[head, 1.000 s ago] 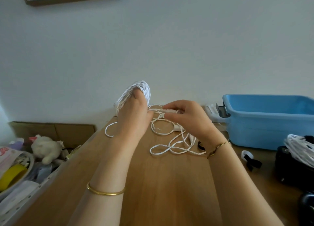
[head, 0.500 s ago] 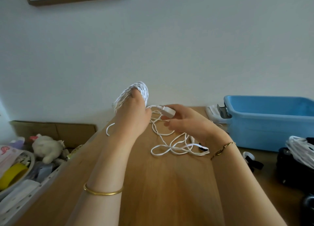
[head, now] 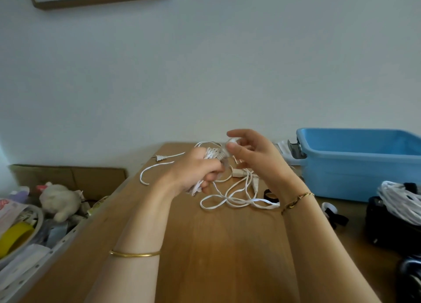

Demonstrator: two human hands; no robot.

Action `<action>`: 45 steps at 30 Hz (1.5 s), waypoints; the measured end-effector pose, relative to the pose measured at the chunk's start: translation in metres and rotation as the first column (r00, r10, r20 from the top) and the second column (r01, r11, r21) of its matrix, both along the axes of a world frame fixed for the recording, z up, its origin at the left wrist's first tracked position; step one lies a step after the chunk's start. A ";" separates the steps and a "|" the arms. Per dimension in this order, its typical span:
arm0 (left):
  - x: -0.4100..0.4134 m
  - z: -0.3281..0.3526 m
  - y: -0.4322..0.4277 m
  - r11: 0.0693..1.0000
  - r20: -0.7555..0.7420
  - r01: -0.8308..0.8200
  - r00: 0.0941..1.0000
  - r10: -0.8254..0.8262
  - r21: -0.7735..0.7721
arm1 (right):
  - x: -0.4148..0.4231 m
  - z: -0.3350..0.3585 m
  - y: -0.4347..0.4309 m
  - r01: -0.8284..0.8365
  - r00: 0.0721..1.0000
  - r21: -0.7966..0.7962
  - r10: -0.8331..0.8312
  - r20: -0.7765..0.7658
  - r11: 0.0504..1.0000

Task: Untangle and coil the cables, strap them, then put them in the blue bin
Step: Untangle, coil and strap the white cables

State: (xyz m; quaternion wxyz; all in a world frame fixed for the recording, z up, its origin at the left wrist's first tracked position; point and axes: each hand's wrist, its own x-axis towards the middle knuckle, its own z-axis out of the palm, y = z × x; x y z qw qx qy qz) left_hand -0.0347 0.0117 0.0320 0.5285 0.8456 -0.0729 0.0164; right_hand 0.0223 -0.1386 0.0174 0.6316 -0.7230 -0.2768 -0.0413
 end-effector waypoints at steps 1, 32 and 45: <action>-0.002 0.002 0.000 0.995 -0.048 0.025 0.998 -0.030 -0.099 | -0.001 0.000 -0.001 -0.075 0.996 0.019 0.076 -0.050 0.997; 0.055 -0.012 -0.049 0.851 -0.051 -0.191 0.980 0.191 -0.490 | -0.007 -0.081 -0.063 0.457 0.733 -0.519 -0.636 -0.240 0.723; 0.074 -0.017 -0.047 0.819 -0.079 -0.187 0.982 0.171 -0.543 | 0.005 -0.092 -0.050 0.699 0.646 -0.257 -0.743 -0.176 0.668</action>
